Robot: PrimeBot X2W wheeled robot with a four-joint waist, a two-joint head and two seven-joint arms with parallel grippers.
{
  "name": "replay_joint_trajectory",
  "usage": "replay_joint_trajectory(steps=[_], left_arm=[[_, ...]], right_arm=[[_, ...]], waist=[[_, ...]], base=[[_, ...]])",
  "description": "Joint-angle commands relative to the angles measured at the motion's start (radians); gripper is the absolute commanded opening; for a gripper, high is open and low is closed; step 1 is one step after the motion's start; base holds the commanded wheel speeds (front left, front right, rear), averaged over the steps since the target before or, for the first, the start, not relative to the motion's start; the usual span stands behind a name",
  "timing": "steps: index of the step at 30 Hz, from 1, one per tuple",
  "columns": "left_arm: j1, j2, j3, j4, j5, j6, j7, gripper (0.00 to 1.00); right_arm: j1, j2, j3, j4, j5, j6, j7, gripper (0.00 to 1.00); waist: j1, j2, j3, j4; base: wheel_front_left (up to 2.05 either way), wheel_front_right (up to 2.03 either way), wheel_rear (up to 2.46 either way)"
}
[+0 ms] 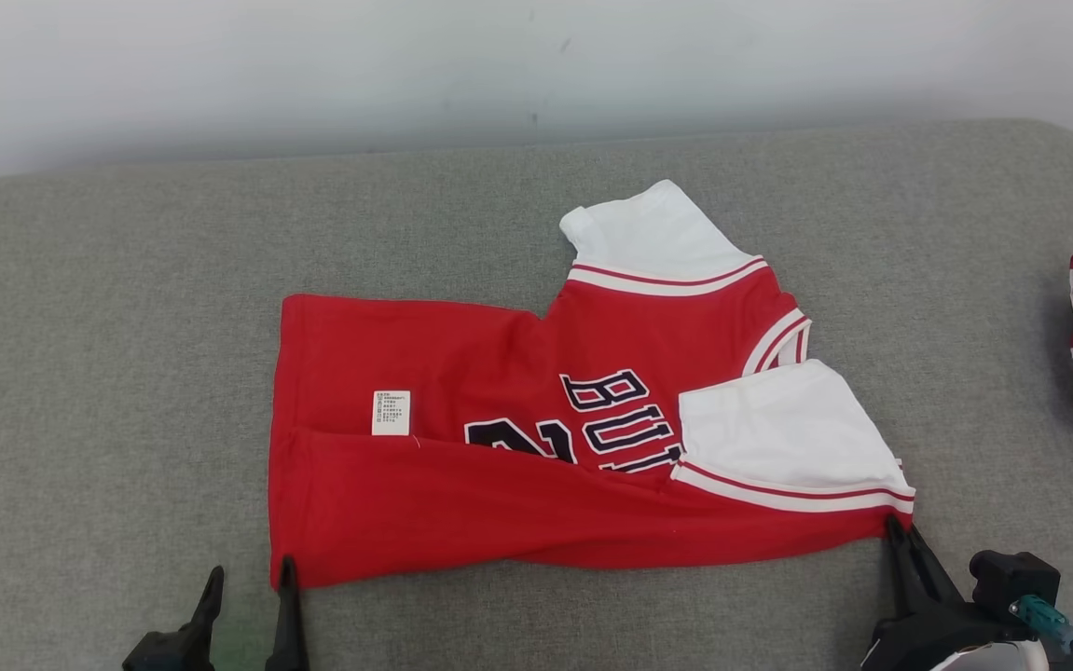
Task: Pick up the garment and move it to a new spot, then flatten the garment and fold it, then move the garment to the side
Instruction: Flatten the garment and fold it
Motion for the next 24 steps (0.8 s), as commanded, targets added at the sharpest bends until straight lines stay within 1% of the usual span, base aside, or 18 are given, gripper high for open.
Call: replay_joint_trajectory(steps=[1, 7, 12, 17, 19, 20, 21, 23, 24], left_arm=[[-0.011, 0.002, -0.003, -0.001, -0.014, -0.005, -0.003, 1.00], [-0.045, 0.002, -0.030, 0.022, -0.040, -0.028, -0.003, 1.00], [-0.055, 0.002, -0.042, 0.050, -0.054, -0.027, -0.003, 1.00], [-0.065, 0.002, -0.056, 0.073, -0.063, -0.035, -0.003, 1.00], [-0.069, 0.002, -0.057, 0.086, -0.068, -0.036, -0.003, 0.91], [-0.073, 0.002, -0.060, 0.095, -0.068, -0.038, -0.003, 0.90], [-0.076, 0.001, -0.064, 0.105, -0.069, -0.040, -0.003, 0.87], [-0.083, 0.002, -0.064, 0.113, -0.075, -0.045, -0.003, 0.71], [-0.084, 0.001, -0.064, 0.114, -0.073, -0.045, -0.003, 0.65]], right_arm=[[0.004, -0.007, -0.001, -0.004, -0.002, -0.003, 0.001, 0.00], [0.002, -0.011, 0.013, -0.002, -0.011, -0.003, 0.001, 0.00], [0.003, -0.015, 0.017, 0.000, -0.012, -0.004, 0.001, 0.00], [0.005, -0.016, 0.016, -0.002, -0.013, -0.004, 0.001, 0.00], [0.005, -0.015, 0.018, -0.003, -0.014, -0.004, 0.001, 0.00], [0.004, -0.013, 0.018, -0.003, -0.014, -0.004, 0.001, 0.00], [0.003, -0.012, 0.019, -0.004, -0.014, -0.004, 0.001, 0.00], [0.001, -0.011, 0.021, -0.004, -0.014, -0.004, 0.001, 0.00], [-0.001, -0.012, 0.023, -0.005, -0.013, -0.004, 0.001, 0.00]], waist=[[0.0000, -0.0001, 0.002, -0.002], [0.0000, -0.0001, 0.009, -0.010], [0.0000, -0.0001, 0.007, -0.014], [0.0000, -0.0001, 0.008, -0.014], [0.0000, -0.0001, 0.009, -0.014], [0.0000, -0.0001, 0.010, -0.014], [0.0000, -0.0001, 0.012, -0.014], [0.0000, -0.0001, 0.015, -0.016], [0.0000, -0.0001, 0.017, -0.017]], base=[[0.00, 0.00, 0.00], [0.00, 0.00, 0.00], [0.00, 0.00, 0.00], [0.00, 0.00, 0.00], [0.00, 0.00, 0.00], [0.00, 0.00, 0.00], [0.00, 0.00, 0.00], [0.00, 0.00, 0.00], [0.00, 0.00, 0.00]])
